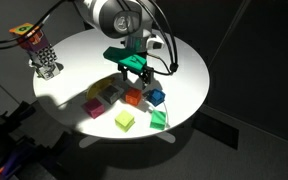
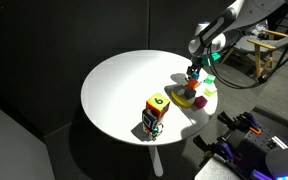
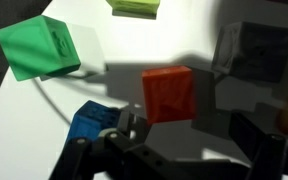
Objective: Put the orange block on the grey block
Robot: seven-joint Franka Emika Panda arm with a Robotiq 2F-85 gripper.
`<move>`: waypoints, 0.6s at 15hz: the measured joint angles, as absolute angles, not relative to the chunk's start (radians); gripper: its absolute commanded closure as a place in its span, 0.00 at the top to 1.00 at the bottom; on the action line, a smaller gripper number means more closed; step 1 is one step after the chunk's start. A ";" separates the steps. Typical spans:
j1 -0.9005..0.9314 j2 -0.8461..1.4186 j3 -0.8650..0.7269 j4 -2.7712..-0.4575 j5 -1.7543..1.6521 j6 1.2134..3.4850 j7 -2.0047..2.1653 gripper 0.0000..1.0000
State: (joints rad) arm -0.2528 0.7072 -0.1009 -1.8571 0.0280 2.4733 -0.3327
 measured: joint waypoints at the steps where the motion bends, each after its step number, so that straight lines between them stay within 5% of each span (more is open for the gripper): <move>1: -0.254 0.715 -0.101 -1.857 0.028 2.486 -0.333 1.00; 9: -0.262 0.775 -0.101 -1.836 0.023 2.535 -0.334 1.00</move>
